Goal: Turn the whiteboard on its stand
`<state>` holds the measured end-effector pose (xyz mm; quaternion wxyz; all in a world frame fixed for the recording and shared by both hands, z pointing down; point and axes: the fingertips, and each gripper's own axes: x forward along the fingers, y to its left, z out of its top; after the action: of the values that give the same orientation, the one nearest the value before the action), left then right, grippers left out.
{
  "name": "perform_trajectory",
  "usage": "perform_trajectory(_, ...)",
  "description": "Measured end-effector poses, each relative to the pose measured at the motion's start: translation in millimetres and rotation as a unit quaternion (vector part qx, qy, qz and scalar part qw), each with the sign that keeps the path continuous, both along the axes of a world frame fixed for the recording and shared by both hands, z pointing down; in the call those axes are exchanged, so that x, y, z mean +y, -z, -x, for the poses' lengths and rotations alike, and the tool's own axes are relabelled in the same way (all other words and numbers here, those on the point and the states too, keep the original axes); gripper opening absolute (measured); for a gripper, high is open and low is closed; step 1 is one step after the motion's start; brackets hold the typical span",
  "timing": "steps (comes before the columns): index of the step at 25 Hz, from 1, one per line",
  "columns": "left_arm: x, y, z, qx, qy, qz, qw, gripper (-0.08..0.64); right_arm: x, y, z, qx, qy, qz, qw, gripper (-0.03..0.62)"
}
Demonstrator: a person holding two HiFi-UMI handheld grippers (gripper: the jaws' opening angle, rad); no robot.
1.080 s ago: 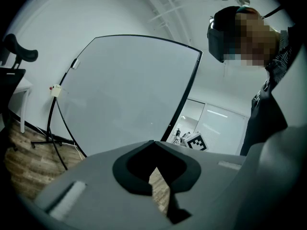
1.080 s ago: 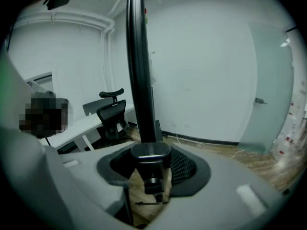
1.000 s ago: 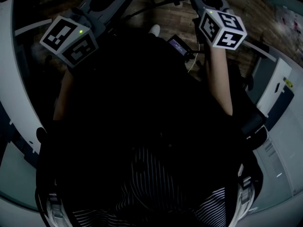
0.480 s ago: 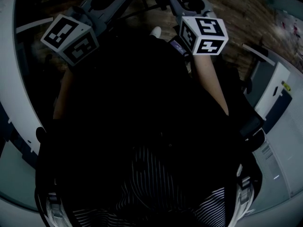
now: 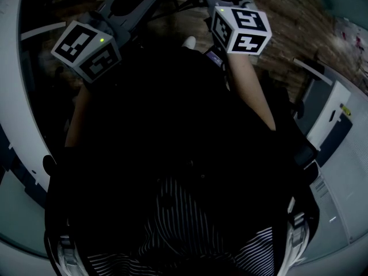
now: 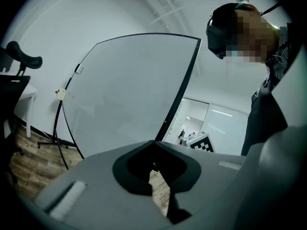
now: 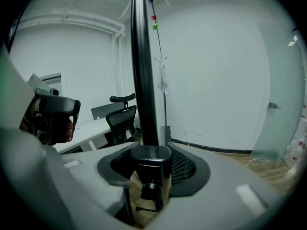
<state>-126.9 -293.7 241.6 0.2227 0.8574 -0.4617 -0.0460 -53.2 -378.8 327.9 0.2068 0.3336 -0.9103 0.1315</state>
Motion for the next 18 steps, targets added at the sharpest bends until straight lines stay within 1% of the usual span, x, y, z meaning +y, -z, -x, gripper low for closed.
perform_trajectory(3,-1,0,1,-0.002,0.005,0.003,1.0,0.005,-17,2,-18,-0.004,-0.017,0.002,1.0,0.184)
perform_trajectory(8,1,-3,2,-0.004,0.006,0.005,1.0,0.005,-42,1,-38,0.0,-0.03,-0.007,1.0,0.183)
perform_trajectory(15,1,-1,-3,-0.005,-0.01,0.004,0.9999,0.005,-74,3,-83,0.001,-0.087,-0.014,0.996,0.178)
perform_trajectory(18,0,0,-8,-0.005,-0.017,0.006,0.9998,0.005,-82,3,-86,-0.001,-0.087,-0.015,0.996,0.178)
